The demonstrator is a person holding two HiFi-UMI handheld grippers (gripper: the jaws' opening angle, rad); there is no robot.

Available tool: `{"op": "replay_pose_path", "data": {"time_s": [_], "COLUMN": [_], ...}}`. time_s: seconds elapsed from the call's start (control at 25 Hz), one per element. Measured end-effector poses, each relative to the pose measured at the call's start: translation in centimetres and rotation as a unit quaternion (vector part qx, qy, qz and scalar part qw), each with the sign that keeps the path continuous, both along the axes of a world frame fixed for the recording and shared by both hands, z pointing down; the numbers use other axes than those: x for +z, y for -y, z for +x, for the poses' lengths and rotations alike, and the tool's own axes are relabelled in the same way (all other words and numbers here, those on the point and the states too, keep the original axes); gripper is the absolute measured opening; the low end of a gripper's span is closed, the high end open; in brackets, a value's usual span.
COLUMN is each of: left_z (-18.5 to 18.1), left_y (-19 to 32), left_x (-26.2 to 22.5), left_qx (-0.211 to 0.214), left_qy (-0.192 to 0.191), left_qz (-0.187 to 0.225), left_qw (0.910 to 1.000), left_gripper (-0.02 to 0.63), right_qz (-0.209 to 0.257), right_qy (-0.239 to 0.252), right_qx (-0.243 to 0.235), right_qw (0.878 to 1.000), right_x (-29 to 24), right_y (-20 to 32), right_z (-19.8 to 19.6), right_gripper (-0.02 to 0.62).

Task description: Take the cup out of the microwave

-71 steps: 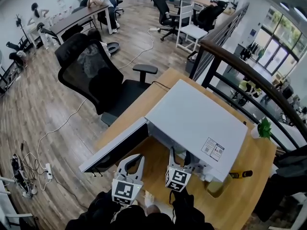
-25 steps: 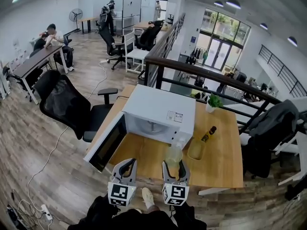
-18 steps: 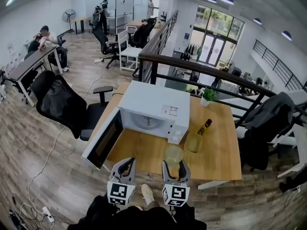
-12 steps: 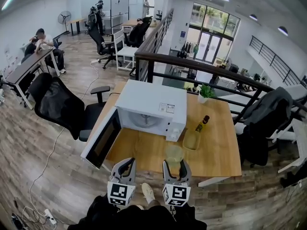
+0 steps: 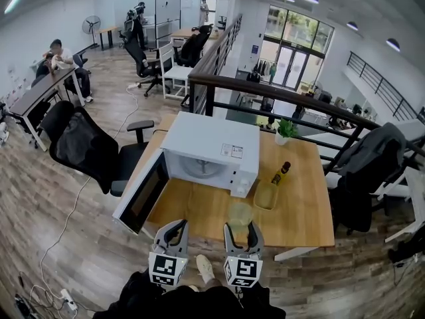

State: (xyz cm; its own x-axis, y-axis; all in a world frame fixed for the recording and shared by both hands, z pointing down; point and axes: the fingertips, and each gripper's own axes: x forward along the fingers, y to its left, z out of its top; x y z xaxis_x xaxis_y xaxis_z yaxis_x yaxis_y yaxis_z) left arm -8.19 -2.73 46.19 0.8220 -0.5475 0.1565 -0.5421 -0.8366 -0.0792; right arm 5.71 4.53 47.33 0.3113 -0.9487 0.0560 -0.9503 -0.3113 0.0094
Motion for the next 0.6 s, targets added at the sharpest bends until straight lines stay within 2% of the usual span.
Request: {"op": "replay_pose_path", "data": {"time_s": [0.6], "left_z": [0.72], "left_y": [0.22], "left_x": [-0.02], "left_qx": [0.006], "left_qy": [0.002], "left_qz": [-0.001], "left_qw": [1.0], "left_gripper": [0.026], "right_qz": [-0.003], "right_qy": [-0.006], "right_qx": [-0.006], "right_qw": [1.0], "right_x": [0.1], "right_y": [0.46], "right_z": [0.16], "right_gripper": [0.311]}}
